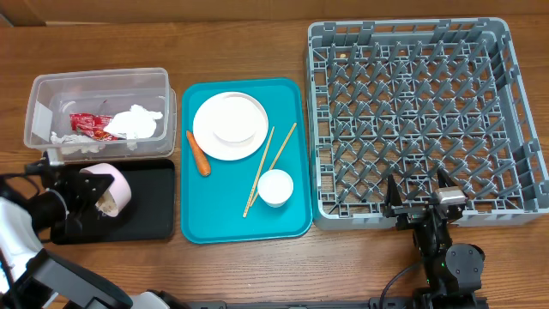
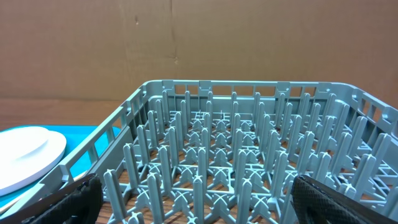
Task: Sort waste into correct bins and load items into the dishwasher
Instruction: 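Tip the bowl over to dump rice and shells onto the black tray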
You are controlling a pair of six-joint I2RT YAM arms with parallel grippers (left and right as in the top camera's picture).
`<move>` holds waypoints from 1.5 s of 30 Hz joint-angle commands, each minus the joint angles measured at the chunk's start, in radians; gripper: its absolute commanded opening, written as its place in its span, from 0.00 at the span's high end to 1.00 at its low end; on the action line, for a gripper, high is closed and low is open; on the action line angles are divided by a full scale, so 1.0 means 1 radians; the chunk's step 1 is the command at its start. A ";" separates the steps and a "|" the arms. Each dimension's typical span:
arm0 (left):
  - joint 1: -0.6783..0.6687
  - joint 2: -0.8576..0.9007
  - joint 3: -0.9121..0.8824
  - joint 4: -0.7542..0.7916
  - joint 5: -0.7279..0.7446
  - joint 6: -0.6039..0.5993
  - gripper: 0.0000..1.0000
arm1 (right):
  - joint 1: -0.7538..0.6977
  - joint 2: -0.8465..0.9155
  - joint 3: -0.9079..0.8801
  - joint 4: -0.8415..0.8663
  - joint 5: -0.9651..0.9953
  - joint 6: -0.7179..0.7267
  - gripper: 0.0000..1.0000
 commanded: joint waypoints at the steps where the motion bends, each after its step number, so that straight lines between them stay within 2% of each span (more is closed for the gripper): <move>1: 0.069 -0.015 -0.037 0.028 0.235 0.130 0.96 | -0.004 -0.010 -0.011 0.006 -0.002 0.000 0.00; 5: 0.109 -0.015 -0.062 0.058 0.289 0.149 0.96 | -0.004 -0.010 -0.011 0.006 -0.002 0.000 0.00; 16: 0.107 -0.015 -0.201 0.162 0.432 0.207 0.96 | -0.004 -0.010 -0.011 0.006 -0.002 0.000 0.00; 23: 0.107 -0.015 -0.233 0.145 0.513 0.249 0.96 | -0.004 -0.010 -0.011 0.006 -0.002 0.000 0.00; 32: 0.107 -0.015 -0.233 0.038 0.609 0.321 0.96 | -0.004 -0.010 -0.011 0.006 -0.002 0.000 0.00; 38: 0.107 -0.015 -0.233 0.015 0.620 0.348 0.96 | -0.004 -0.010 -0.011 0.006 -0.002 0.000 0.00; 41: 0.107 -0.015 -0.233 0.058 0.572 0.271 0.96 | -0.004 -0.010 -0.011 0.006 -0.002 0.000 0.00; 45: 0.107 -0.015 -0.233 0.022 0.587 0.293 0.96 | -0.004 -0.010 -0.011 0.006 -0.002 0.000 0.00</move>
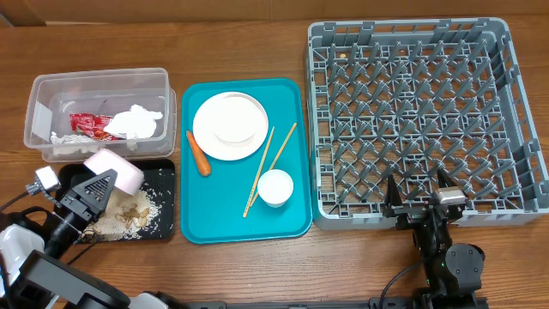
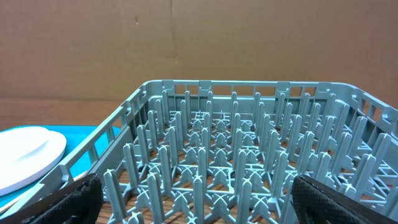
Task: Sort waste into correct bins and load items into the dishwasher
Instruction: 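Tip the bowl over to dump rice and shells onto the black tray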
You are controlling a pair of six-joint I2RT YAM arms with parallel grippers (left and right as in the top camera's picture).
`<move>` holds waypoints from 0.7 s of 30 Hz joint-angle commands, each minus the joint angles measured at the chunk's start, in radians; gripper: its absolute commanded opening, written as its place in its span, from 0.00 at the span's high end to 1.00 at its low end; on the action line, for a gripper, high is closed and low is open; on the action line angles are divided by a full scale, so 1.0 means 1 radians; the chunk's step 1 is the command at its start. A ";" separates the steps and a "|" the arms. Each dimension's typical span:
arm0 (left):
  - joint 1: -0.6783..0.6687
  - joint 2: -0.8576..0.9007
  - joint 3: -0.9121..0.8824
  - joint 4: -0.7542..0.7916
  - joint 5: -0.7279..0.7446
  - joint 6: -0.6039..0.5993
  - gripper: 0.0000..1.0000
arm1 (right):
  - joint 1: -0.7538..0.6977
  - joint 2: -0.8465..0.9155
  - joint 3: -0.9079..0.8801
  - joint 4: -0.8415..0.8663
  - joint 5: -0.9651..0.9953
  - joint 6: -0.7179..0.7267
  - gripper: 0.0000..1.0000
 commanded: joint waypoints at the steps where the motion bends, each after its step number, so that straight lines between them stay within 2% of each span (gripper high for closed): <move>1: -0.001 -0.015 -0.006 -0.026 0.030 0.005 0.96 | -0.004 -0.010 -0.011 0.005 -0.003 -0.001 0.00; 4: -0.001 -0.015 -0.006 0.011 0.016 -0.001 0.96 | -0.004 -0.010 -0.011 0.005 -0.003 -0.001 0.00; 14: -0.002 -0.015 -0.006 -0.002 0.002 0.002 0.96 | -0.004 -0.010 -0.011 0.005 -0.003 -0.001 0.00; 21: -0.001 -0.016 0.016 -0.021 -0.134 -0.112 0.96 | -0.004 -0.010 -0.011 0.005 -0.003 -0.001 0.00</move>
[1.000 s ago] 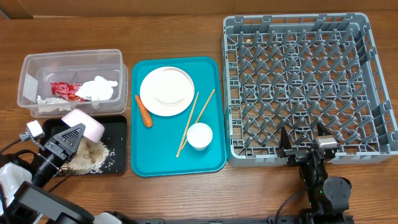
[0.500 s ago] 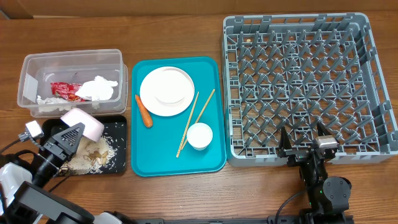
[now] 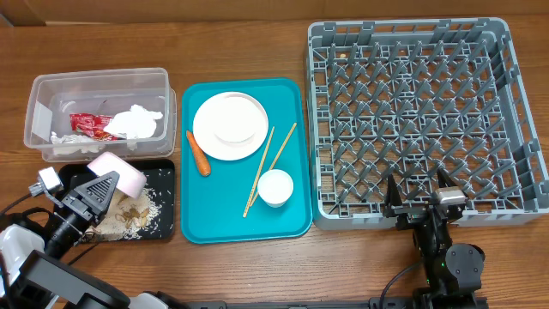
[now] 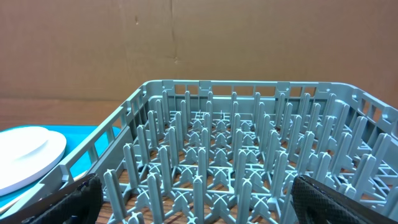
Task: Sort waste into correct bins and load items into the dishwasher
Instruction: 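Tip the bowl over to dump rice and shells onto the black tray, then carry the emptied bowl right back over the teal tray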
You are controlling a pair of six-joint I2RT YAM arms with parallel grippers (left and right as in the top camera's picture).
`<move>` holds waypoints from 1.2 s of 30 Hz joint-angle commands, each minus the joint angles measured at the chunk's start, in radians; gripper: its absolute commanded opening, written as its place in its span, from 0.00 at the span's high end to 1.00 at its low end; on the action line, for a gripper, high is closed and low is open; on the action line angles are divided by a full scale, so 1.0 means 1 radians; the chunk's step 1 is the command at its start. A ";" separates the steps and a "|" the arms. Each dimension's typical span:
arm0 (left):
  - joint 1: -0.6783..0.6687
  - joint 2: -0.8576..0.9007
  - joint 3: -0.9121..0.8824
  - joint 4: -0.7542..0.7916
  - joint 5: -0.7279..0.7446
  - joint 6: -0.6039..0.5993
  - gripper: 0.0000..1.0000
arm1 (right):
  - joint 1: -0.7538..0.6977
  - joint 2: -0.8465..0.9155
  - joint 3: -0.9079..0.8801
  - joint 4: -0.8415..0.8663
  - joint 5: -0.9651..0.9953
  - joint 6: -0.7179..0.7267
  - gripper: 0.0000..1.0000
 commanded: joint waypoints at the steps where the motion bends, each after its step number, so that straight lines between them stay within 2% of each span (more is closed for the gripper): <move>1: -0.001 -0.016 0.029 -0.003 -0.108 -0.087 0.96 | -0.004 -0.010 -0.011 0.006 -0.003 -0.001 0.00; 11: -0.033 -0.058 0.140 -0.067 -0.214 -0.187 0.96 | -0.004 -0.010 -0.011 0.006 -0.003 -0.001 0.00; 20: -0.175 -0.179 0.196 0.008 -0.430 -0.404 0.96 | -0.004 -0.010 -0.011 0.006 -0.003 -0.001 0.00; 23: -0.247 -0.222 0.199 0.051 -0.518 -0.488 0.96 | -0.004 -0.010 -0.011 0.006 -0.003 -0.001 0.00; 27: -0.407 -0.264 0.199 0.083 -0.673 -0.567 0.96 | -0.004 -0.010 -0.011 0.006 -0.003 -0.001 0.00; 36: -0.699 -0.265 0.199 0.105 -0.869 -0.658 0.96 | -0.004 -0.010 -0.011 0.006 -0.003 -0.001 0.00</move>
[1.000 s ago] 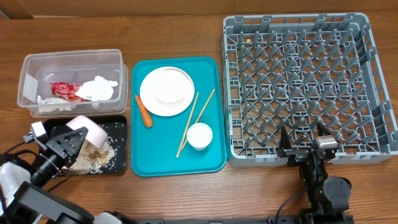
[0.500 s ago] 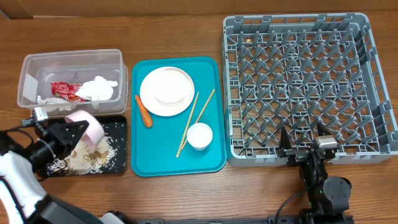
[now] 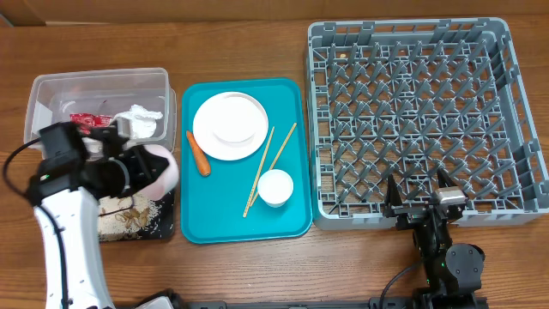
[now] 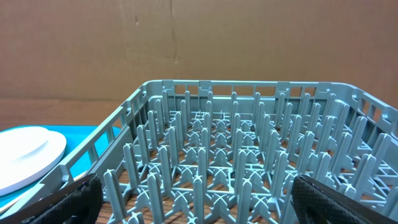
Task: Sort waste into correct bins and load items into the dishwasher
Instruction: 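Carry the emptied bowl right back over the teal tray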
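My left gripper (image 3: 129, 168) is shut on the pink bowl (image 3: 161, 167), held on its side over the top right corner of the black tray (image 3: 170, 227). Rice (image 3: 129, 215) lies spread on that tray. The teal tray (image 3: 214, 210) carries a white plate (image 3: 230, 126), a carrot (image 3: 198, 153), chopsticks (image 3: 270, 167) and a small white cup (image 3: 275, 187). My right gripper (image 3: 420, 202) stands open at the near edge of the grey dish rack (image 3: 316, 129). From the right wrist, the gripper (image 4: 199, 208) faces the rack (image 4: 249, 87) with nothing between its fingers.
A clear plastic bin (image 3: 39, 94) at the back left holds a red wrapper (image 3: 86, 123) and crumpled white tissue (image 3: 141, 120). It sits just behind the black tray. The plate's edge (image 4: 25, 155) shows at the left of the right wrist view.
The left arm has shifted: the bowl was tipped over the black tray's top left part and is now at its top right corner, close to the teal tray. The right arm is unchanged.
At first my left gripper held the pink bowl, with rice inside, on its side over a bare black tray. Later the bowl was tipped mouth-down and rice lay on the tray. Now the bowl is held further right, the rice still on the tray.
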You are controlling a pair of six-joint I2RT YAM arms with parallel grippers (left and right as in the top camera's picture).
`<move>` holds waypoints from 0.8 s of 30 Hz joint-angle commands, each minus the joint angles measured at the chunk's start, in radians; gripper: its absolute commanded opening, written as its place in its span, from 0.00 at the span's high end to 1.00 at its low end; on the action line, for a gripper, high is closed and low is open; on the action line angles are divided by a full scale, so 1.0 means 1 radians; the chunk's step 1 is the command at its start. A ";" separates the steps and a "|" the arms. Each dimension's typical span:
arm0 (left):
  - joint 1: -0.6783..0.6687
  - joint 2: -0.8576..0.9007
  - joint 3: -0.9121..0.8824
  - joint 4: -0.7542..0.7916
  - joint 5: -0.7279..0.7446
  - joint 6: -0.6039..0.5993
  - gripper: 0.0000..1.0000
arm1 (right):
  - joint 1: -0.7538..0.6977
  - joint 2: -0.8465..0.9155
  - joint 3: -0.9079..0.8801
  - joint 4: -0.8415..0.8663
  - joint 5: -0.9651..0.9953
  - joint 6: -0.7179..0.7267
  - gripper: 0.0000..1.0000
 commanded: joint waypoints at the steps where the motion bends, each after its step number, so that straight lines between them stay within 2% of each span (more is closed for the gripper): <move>1: -0.109 -0.018 0.024 0.006 -0.134 -0.073 0.96 | -0.004 -0.010 -0.011 0.006 -0.003 -0.001 0.00; 9: -0.361 -0.018 0.024 0.027 -0.256 -0.152 0.96 | -0.004 -0.010 -0.011 0.006 -0.003 -0.001 0.00; 10: -0.424 -0.017 0.024 0.036 -0.305 -0.174 0.96 | -0.004 -0.010 -0.011 0.006 -0.002 -0.001 0.00; 16: -0.579 -0.007 0.023 0.068 -0.457 -0.188 0.96 | -0.004 -0.010 -0.011 0.006 -0.002 -0.001 0.00; 24: -0.704 0.094 0.023 0.106 -0.462 -0.223 0.96 | -0.004 -0.010 -0.011 0.006 -0.002 -0.001 0.00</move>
